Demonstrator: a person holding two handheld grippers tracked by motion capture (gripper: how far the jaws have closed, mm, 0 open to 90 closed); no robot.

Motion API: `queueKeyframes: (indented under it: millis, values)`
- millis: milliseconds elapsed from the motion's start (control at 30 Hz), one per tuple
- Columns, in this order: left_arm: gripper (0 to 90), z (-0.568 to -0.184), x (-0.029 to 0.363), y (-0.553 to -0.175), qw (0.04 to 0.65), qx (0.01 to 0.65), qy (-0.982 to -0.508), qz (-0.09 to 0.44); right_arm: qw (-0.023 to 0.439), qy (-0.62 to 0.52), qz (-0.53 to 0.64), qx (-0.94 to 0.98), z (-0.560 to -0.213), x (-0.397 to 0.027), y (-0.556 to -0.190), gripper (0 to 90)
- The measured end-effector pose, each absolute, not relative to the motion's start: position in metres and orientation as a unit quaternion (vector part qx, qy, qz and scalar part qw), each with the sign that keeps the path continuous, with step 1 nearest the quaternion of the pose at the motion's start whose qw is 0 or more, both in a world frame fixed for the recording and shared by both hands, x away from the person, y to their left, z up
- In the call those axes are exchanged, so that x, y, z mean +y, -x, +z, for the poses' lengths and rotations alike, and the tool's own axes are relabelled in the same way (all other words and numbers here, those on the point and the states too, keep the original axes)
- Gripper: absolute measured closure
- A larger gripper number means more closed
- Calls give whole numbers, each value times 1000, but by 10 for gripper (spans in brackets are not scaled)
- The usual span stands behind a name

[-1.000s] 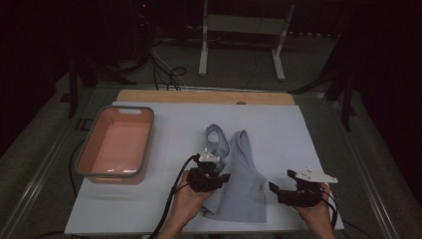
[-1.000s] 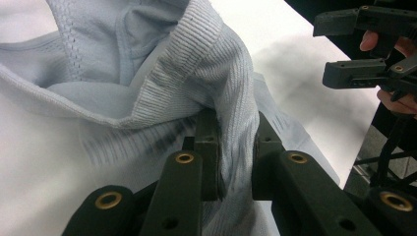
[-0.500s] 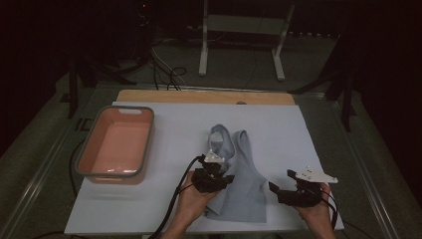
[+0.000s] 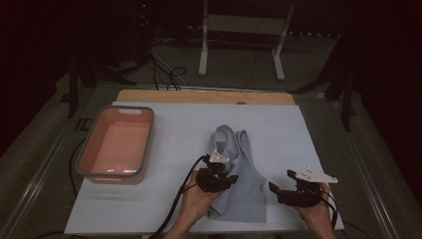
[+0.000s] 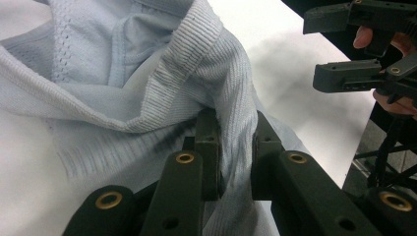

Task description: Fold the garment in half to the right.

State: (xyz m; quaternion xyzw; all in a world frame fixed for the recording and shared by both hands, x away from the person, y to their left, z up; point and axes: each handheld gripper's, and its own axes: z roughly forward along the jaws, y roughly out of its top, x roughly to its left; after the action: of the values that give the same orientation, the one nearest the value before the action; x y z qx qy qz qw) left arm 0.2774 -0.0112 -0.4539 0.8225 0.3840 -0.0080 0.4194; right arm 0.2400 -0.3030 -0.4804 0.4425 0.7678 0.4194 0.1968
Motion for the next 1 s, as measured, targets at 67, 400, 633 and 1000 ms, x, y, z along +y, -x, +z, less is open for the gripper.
queueKeyframes:
  millis: [67, 400, 633, 1000]
  values:
    - [802, -454, -12, -277, 420, 385, -822, -8, 197, -443, 419, 768, -480, -303, -240, 148]
    - [803, -456, -18, -278, 418, 379, -825, -10, 198, -443, 418, 768, -480, -304, -240, 148]
    - [802, -457, -22, -279, 417, 376, -827, -10, 199, -441, 417, 769, -480, -304, -240, 148]
    - [802, -459, -28, -280, 418, 376, -827, -11, 200, -446, 421, 765, -480, -305, -240, 148]
